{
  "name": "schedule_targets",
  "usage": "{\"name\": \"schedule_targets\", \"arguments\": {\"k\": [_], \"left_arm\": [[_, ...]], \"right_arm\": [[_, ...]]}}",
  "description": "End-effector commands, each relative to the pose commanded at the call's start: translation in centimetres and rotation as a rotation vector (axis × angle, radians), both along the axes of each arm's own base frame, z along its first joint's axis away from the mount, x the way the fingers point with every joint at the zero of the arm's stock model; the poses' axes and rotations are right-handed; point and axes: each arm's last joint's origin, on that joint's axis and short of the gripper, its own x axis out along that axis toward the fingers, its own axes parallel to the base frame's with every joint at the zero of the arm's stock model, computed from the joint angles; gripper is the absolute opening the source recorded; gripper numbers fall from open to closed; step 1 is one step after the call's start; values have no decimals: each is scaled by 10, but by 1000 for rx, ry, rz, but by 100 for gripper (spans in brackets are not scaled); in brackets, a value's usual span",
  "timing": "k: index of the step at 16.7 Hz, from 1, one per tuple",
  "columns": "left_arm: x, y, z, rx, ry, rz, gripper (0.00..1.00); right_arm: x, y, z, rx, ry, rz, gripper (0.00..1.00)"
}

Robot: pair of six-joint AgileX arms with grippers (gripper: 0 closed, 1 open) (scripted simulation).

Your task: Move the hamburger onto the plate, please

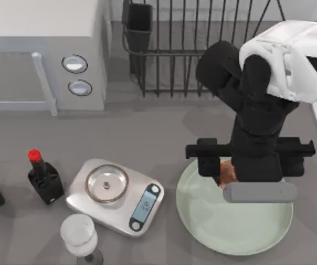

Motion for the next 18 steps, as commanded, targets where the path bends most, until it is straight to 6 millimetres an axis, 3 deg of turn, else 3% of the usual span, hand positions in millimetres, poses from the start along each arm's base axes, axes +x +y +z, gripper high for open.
{"name": "schedule_targets", "arguments": {"k": [3,8,12,18], "left_arm": [[0,0,0,0,0,0,100],[0,0,0,0,0,0,100],[0,0,0,0,0,0,100],[0,0,0,0,0,0,100]], "right_arm": [[-1,-1,-5,-3,5,0,0],[1,-1,-42,1,-2,1,0],[1,-1,-45,0,0,0,0],[1,-1,-45,0,0,0,45]]}}
